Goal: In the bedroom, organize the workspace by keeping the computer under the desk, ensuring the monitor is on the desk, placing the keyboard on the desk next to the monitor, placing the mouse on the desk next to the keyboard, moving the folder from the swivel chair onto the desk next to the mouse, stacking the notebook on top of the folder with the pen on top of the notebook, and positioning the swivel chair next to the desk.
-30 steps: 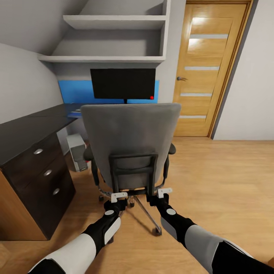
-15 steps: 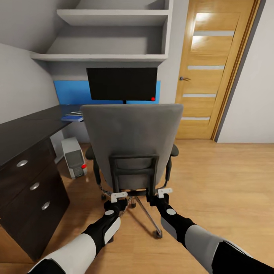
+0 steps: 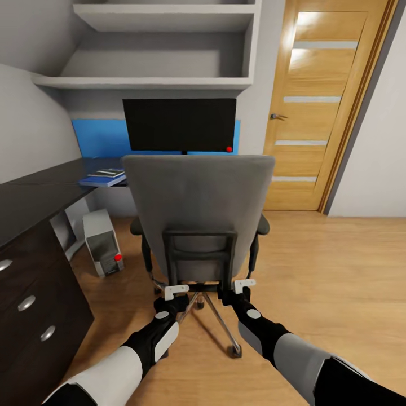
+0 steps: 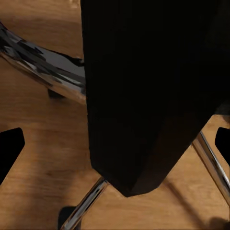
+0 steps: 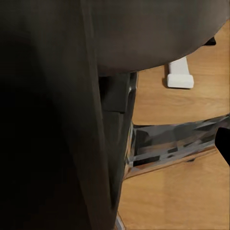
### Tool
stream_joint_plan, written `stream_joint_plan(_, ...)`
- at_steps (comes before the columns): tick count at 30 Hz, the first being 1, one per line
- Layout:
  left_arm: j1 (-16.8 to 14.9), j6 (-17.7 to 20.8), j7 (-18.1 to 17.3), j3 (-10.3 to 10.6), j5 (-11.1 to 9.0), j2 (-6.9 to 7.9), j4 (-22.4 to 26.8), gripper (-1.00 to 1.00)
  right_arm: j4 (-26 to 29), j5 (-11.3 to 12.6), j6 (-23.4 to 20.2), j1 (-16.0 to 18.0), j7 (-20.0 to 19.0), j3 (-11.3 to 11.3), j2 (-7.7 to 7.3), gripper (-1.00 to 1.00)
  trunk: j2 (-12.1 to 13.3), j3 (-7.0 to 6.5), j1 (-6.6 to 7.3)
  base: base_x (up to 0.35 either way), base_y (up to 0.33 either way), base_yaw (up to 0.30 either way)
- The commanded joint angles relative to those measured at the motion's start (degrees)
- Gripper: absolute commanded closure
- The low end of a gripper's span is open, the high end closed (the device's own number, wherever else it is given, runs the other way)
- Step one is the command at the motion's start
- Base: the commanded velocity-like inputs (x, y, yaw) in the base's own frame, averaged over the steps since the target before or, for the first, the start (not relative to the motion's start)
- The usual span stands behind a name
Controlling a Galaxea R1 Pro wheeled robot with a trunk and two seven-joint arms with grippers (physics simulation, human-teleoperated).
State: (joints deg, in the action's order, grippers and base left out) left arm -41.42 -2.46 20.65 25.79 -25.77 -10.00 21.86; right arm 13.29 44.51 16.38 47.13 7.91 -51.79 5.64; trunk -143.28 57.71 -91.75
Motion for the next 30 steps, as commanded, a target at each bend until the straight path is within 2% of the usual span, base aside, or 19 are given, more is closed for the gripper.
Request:
stream_joint_plan(1, -0.1, -0.3, 0.4, 0.3, -0.4, 0.00, -0.1, -1.00, 0.0, 0.4, 0.2, 0.1, 0.4, -0.2, -0.01, -1.00, 0.0, 0.05, -0.02, 0.326, 0.092, 0.000)
stream_joint_plan(18, -0.1, -0.3, 0.4, 0.3, -0.4, 0.00, -0.1, -1.00, -0.1, 0.4, 0.2, 0.1, 0.4, -0.2, 0.08, -1.00, 0.0, 0.05, -0.02, 0.320, 0.157, 0.000)
stream_joint_plan(26, -0.1, -0.3, 0.4, 0.4, -0.3, 0.00, -0.7, -1.00, -0.1, 0.4, 0.2, 0.1, 0.4, -0.2, 0.02, -1.00, 0.0, 0.05, -0.02, 0.318, 0.022, 0.000)
stream_joint_plan(30, -0.1, -0.3, 0.4, 0.4, -0.3, 0.00, -0.9, -1.00, -0.1, 0.4, 0.3, 0.1, 0.4, -0.2, -0.01, -1.00, 0.0, 0.05, -0.02, 0.102, -0.014, 0.000)
